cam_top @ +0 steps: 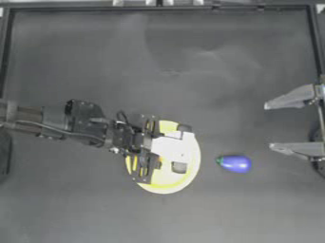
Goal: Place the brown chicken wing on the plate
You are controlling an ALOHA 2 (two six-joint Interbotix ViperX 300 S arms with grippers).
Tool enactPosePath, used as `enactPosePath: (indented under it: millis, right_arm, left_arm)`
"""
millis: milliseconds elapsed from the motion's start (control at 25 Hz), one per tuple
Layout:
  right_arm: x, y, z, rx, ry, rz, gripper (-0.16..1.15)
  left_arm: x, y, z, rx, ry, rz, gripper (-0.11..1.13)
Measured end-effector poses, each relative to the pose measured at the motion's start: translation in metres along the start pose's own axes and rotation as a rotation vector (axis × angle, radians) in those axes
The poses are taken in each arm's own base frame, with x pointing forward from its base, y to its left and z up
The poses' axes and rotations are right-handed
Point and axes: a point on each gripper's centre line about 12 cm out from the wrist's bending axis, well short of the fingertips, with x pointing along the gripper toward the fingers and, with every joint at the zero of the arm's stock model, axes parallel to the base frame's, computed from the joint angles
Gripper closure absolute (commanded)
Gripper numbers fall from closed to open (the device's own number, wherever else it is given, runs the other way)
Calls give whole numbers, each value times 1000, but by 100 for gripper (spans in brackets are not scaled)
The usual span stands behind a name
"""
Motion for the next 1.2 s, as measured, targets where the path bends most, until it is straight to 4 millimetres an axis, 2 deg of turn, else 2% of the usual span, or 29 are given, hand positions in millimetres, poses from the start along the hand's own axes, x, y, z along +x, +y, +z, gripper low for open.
enactPosePath:
  millis: [80, 240, 480, 760, 1000, 1200]
  right_arm:
    - [0, 0, -1, 0, 2, 0, -2]
    - [0, 0, -1, 2, 2, 1, -2]
    - [0, 0, -1, 3, 0, 1, -2]
    - [0, 0, -1, 3, 0, 1, -2]
    - [-1, 0, -1, 3, 0, 1, -2]
    - [0, 0, -2, 3, 2, -1, -2]
  left_arm:
    - [0, 0, 0, -4, 0, -2, -3]
    - [-1, 1, 3, -8, -8, -2, 2]
    - [-7, 3, 16, 1, -33, 3, 2]
    - [-13, 5, 19, 20, -27, 6, 4]
    - [-55, 10, 31, 16, -116, 21, 4]
    - [-82, 11, 28, 7, -166, 29, 5]
